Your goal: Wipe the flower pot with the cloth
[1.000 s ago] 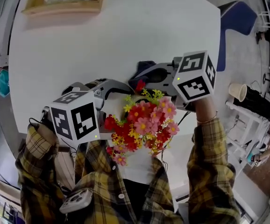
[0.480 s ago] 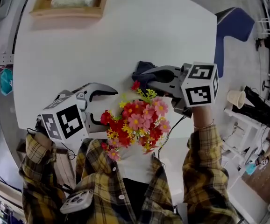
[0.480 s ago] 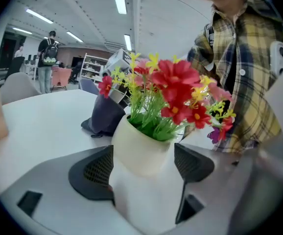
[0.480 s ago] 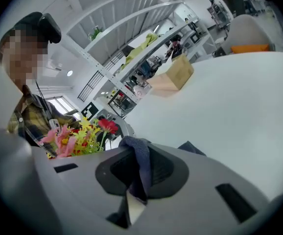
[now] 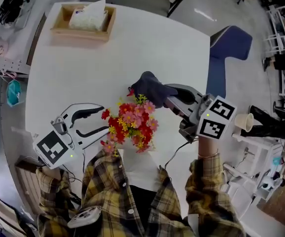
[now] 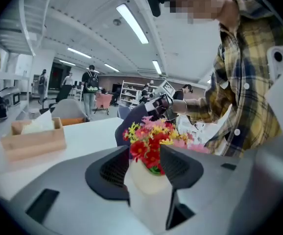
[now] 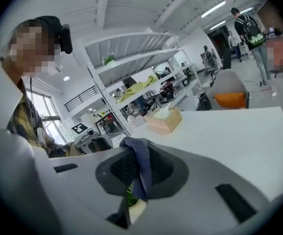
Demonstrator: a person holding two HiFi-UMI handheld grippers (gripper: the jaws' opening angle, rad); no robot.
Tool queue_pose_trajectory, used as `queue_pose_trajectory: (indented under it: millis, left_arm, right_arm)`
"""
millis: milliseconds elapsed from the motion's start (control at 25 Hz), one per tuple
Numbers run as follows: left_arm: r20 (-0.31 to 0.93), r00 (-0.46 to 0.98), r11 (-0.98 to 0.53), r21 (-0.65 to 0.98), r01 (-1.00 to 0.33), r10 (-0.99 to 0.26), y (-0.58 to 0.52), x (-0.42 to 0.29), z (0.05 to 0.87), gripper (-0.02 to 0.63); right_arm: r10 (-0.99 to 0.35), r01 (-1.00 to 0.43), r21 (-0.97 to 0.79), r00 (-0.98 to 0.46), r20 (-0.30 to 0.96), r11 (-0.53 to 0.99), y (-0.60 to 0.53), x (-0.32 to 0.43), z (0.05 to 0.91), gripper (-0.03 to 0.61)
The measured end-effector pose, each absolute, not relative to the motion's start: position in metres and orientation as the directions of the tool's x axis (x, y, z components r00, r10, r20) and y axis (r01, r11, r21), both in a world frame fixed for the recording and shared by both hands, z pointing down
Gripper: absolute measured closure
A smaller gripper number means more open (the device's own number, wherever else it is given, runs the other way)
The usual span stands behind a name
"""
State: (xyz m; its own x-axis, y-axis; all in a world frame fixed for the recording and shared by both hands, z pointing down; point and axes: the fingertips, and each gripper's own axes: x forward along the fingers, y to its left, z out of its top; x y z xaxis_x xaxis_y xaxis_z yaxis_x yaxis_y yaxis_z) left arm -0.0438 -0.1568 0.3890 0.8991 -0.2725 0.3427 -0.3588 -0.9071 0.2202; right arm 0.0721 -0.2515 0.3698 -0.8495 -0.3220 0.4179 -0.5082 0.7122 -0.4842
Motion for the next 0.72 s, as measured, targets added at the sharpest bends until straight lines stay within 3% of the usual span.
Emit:
queue_pose_trajectory:
  millis: [320, 720]
  left_arm:
    - [0.348, 0.767, -0.746, 0.225, -0.627, -0.539, -0.167, -0.039, 0.327, 0.526]
    - [0.189, 0.731, -0.699, 0.216, -0.682, -0.655, -0.161, 0.012, 0.242, 0.580]
  right_arm:
    - [-0.444, -0.515, -0.395, -0.857, 0.264, 0.761, -0.219, 0.079, 0.277, 0.561]
    - [-0.619, -0.603, -0.295, -0.784, 0.047, 0.741, -0.174, 0.092, 0.196, 0.561]
